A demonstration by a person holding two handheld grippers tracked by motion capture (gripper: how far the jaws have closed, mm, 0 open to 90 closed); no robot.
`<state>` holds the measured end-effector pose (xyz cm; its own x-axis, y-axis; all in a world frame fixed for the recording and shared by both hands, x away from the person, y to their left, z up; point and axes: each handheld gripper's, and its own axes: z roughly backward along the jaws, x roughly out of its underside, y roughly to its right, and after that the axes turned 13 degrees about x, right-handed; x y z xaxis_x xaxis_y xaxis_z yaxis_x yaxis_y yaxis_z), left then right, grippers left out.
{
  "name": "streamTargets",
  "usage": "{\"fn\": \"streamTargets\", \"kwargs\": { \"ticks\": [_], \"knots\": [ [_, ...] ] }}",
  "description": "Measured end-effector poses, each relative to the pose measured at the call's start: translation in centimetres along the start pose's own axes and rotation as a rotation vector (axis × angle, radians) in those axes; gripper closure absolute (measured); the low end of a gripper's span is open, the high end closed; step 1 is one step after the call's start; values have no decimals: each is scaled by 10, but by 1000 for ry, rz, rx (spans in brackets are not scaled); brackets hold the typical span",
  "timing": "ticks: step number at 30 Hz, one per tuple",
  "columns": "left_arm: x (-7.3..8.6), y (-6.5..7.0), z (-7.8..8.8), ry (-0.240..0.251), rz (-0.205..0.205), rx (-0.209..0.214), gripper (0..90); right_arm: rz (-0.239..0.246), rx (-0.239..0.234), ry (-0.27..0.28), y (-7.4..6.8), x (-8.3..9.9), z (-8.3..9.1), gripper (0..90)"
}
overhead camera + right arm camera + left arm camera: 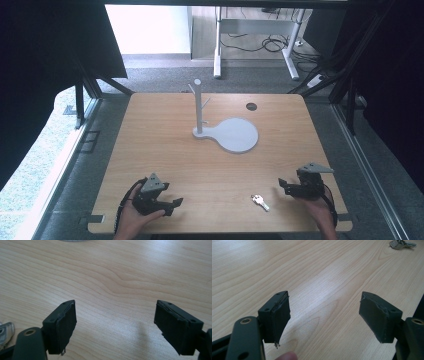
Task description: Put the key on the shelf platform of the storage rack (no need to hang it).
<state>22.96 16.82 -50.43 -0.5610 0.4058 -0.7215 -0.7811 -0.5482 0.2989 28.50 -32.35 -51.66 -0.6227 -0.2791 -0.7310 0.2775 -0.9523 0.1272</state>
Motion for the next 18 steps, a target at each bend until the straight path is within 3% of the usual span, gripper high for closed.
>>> {"fn": "streamTargets", "kwargs": {
  "ticks": [13, 18],
  "knots": [
    [-1, -1, 1, 8, 5, 13, 251, 5, -25, 0, -2, 0, 1, 236],
    [-2, 0, 3, 14, 1, 14, 250, 29, -29, -2, -3, 0, 2, 239]
  ]
}}
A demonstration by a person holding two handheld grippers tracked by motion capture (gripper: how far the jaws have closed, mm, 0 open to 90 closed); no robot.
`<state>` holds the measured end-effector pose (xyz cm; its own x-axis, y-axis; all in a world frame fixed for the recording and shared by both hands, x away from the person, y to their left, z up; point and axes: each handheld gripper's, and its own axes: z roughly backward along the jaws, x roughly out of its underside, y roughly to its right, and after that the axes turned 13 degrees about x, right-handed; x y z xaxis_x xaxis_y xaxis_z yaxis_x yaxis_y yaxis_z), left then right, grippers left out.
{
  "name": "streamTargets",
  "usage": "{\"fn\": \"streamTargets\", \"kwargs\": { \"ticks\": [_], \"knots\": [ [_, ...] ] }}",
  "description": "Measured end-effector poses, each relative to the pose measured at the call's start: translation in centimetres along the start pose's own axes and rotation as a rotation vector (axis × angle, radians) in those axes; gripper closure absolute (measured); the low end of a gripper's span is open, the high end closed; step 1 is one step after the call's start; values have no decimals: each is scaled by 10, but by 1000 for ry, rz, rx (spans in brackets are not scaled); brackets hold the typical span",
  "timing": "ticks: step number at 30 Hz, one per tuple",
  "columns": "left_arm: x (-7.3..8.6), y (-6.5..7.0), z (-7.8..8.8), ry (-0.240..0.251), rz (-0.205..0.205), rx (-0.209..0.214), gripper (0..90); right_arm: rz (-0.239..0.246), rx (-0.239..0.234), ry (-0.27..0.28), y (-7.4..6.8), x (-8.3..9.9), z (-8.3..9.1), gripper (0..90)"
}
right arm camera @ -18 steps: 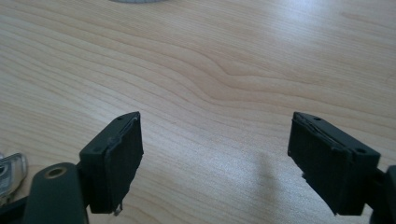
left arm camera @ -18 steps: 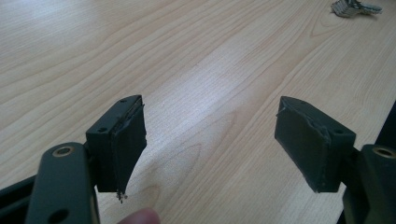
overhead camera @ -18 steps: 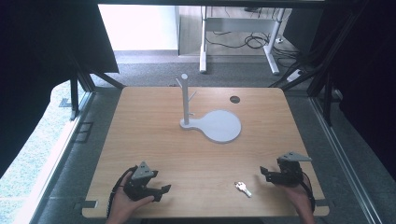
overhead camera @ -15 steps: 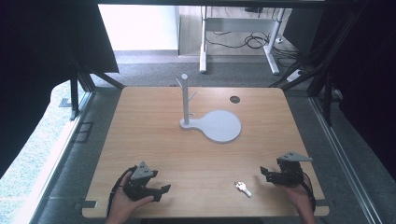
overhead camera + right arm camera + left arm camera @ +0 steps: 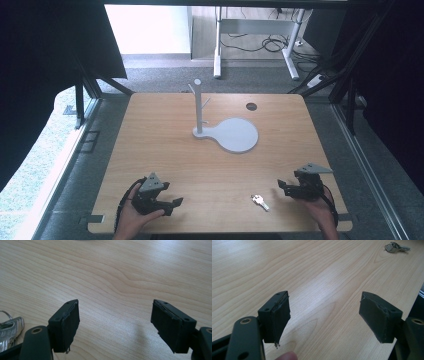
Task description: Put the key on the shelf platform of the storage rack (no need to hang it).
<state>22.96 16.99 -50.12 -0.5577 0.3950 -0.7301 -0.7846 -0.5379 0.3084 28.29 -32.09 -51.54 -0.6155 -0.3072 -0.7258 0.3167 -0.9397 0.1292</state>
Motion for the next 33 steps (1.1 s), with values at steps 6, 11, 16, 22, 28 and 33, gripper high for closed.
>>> {"fn": "streamTargets", "kwargs": {
  "ticks": [6, 11, 16, 22, 28, 33],
  "knots": [
    [1, -4, 4, 13, 14, -5, 250, -2, 4, -2, 2, -2, 2, 260],
    [2, -8, 4, 11, 26, -10, 250, 9, -4, -13, 1, -5, 1, 282],
    [4, -11, 4, 7, 28, -11, 250, 74, -2, -50, -3, -12, -1, 316],
    [3, -11, 5, 14, 27, -5, 250, 115, -29, -92, -8, -21, 1, 312],
    [3, -7, 6, 14, 17, -8, 250, 122, -30, -105, -7, -32, 9, 353],
    [1, -7, 7, 25, 19, -15, 250, 132, -55, -128, -4, -45, 16, 383]
  ]
}}
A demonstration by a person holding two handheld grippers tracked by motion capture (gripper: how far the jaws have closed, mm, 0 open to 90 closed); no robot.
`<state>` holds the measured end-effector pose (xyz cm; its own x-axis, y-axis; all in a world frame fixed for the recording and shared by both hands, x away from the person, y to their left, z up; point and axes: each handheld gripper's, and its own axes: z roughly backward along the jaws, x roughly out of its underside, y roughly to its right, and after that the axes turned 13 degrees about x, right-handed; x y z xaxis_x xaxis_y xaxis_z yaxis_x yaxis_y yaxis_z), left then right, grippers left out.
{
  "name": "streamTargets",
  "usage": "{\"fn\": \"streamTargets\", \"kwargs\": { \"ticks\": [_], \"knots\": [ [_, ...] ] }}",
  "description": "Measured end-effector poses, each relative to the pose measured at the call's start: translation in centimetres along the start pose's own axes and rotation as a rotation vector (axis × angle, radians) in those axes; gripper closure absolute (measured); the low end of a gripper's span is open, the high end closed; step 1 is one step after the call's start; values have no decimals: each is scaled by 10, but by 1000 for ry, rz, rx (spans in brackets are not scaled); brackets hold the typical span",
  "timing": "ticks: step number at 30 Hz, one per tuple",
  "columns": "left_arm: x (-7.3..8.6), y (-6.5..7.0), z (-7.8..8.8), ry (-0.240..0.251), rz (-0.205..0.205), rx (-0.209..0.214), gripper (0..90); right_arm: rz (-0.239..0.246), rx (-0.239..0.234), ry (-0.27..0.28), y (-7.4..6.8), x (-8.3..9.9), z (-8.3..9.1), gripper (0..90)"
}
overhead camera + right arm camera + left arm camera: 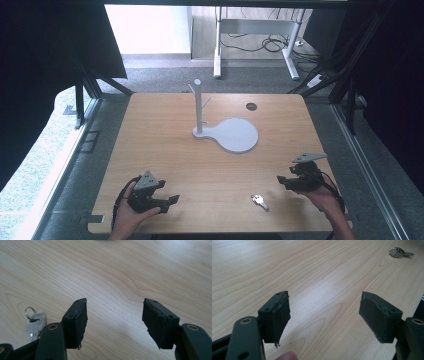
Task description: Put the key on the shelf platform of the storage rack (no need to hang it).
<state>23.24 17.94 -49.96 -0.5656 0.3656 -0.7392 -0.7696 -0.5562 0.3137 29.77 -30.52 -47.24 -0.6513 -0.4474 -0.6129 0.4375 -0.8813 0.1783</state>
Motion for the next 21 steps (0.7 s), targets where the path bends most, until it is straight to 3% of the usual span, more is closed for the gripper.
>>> {"fn": "streamTargets", "kwargs": {
  "ticks": [6, 18, 21],
  "knots": [
    [0, 1, -1, -3, -1, 2, 250, 53, -51, -75, -5, -13, 7, 422],
    [0, 2, -3, -10, -5, 11, 250, 124, -92, -152, -21, -35, 9, 447],
    [-1, 5, -3, -11, -11, 17, 250, 142, -82, -183, -24, -39, 8, 451]
  ]
}}
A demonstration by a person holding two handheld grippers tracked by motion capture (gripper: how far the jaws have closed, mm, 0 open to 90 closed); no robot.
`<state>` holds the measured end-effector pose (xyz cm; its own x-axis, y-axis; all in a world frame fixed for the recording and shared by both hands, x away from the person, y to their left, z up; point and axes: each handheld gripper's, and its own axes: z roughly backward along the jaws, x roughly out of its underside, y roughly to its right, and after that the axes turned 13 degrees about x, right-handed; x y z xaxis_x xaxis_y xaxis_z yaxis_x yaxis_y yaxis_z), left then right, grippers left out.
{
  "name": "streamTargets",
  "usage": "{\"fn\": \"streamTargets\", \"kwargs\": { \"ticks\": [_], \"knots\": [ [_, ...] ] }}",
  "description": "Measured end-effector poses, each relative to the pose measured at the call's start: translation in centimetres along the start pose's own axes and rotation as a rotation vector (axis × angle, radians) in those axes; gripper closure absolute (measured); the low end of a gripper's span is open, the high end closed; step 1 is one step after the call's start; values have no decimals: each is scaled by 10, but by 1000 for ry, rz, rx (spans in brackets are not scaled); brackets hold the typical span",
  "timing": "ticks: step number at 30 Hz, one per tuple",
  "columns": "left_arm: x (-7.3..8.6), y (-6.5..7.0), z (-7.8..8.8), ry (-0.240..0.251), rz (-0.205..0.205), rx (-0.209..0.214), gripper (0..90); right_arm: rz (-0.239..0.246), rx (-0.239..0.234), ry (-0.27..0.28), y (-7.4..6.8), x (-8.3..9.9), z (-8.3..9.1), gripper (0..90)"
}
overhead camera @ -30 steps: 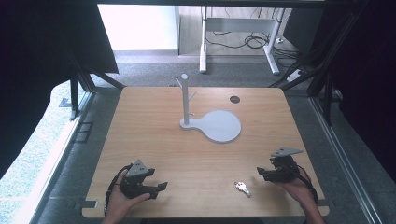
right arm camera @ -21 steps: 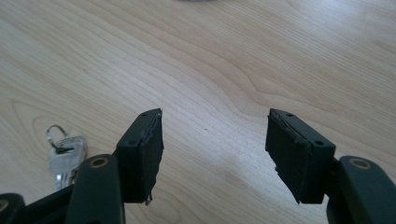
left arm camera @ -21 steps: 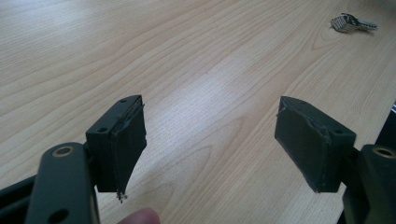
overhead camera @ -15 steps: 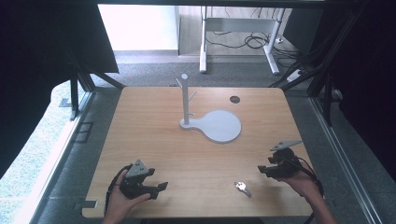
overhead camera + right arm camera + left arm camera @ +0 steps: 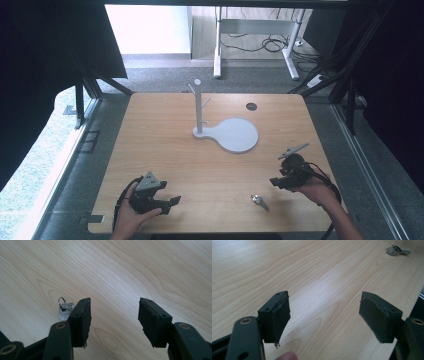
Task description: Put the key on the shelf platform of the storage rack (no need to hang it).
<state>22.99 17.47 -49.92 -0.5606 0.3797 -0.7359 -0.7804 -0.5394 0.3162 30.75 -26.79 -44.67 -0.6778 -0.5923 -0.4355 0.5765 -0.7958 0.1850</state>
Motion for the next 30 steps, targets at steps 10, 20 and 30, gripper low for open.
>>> {"fn": "streamTargets", "kwargs": {
  "ticks": [10, 20, 30],
  "knots": [
    [0, 0, 2, 8, -3, -4, 250, 23, -30, -65, -7, -6, -9, 484],
    [0, 0, -1, 0, -4, -4, 251, 87, -66, -120, -30, -16, -17, 538],
    [1, 0, -2, -2, -4, -2, 251, 120, -86, -151, -44, -23, -24, 554]
  ]
}}
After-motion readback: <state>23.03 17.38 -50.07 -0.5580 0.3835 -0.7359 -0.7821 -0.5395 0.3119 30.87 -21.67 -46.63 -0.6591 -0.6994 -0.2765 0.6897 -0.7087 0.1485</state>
